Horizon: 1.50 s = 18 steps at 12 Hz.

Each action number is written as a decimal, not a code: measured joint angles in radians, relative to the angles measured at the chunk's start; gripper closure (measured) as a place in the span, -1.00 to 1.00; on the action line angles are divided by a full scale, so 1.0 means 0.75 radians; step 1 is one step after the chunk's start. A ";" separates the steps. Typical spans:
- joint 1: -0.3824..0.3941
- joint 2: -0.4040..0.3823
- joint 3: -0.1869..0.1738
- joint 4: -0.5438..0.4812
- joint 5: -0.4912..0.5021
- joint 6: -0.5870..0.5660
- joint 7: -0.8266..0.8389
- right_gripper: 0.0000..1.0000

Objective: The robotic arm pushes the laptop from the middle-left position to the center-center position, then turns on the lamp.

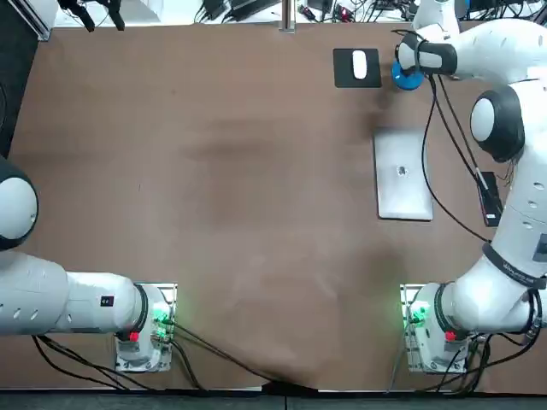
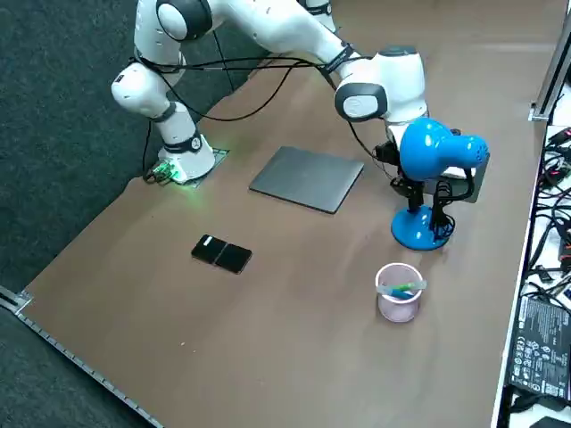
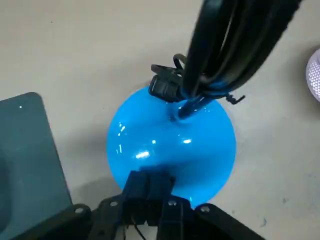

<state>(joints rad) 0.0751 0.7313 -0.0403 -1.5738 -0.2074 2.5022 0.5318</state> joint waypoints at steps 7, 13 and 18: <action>-0.009 0.009 0.000 0.003 -0.002 0.023 0.000 0.96; 0.000 0.008 0.028 0.014 -0.002 -0.013 -0.010 0.95; 0.072 -0.066 0.092 0.041 0.001 -0.258 -0.010 0.88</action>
<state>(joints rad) 0.1288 0.6820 0.0289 -1.5430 -0.2066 2.3084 0.5244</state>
